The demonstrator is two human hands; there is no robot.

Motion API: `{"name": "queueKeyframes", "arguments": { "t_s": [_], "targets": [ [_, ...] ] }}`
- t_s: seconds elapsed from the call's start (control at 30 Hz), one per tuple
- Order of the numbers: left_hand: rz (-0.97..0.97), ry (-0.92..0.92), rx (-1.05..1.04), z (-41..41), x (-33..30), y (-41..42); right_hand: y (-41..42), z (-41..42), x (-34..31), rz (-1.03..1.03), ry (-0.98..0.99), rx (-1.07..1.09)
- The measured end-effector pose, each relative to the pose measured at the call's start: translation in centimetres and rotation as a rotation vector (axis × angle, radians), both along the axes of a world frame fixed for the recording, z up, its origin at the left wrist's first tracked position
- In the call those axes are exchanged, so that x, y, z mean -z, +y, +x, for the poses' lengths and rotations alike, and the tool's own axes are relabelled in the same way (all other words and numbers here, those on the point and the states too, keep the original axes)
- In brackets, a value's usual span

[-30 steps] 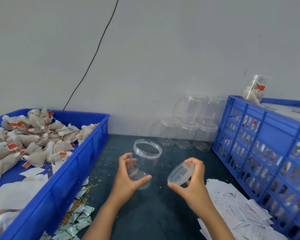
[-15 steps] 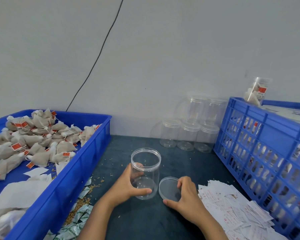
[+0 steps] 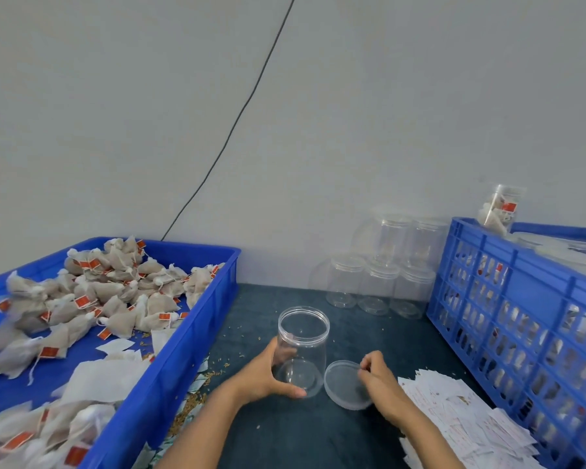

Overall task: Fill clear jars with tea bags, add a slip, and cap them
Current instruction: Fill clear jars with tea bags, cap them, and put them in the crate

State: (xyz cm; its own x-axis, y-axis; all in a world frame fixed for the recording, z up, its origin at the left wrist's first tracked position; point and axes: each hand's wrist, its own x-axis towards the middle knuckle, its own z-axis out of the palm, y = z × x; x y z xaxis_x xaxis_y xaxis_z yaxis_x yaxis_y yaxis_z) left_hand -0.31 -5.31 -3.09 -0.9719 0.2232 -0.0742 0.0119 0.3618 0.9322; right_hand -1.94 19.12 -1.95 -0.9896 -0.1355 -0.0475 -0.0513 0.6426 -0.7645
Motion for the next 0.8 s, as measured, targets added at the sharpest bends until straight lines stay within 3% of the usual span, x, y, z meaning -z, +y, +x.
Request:
{"name": "queueKeyframes", "arguments": {
  "t_s": [0.1,0.2,0.3,0.43,0.57,0.8],
  "targets": [
    [-0.315,0.04,0.005,0.0,-2.1,-1.5,-0.2,-1.5,-3.4,0.007,-0.029,0.029],
    [-0.66,0.196,-0.13,-0.1,-5.4,-2.6,-2.1,-2.4,-7.6,-0.026,0.084,-0.005],
    [-0.802,0.31,-0.282,0.0,-8.9,-3.6,-5.9,-1.9,-11.6,-0.175,0.15,-0.08],
    [-0.633,0.396,-0.388,0.8,-13.3,-6.6,-12.0,0.0,-14.8,-0.48,0.115,-0.2],
    [-0.406,0.371,-0.476,2.8,-14.3,-11.3,-17.6,2.1,-14.6,-0.67,0.0,-0.332],
    [-0.199,0.074,-0.662,5.9,-11.0,-18.6,-25.1,3.1,-11.8,-0.637,-0.064,-0.411]
  ]
}}
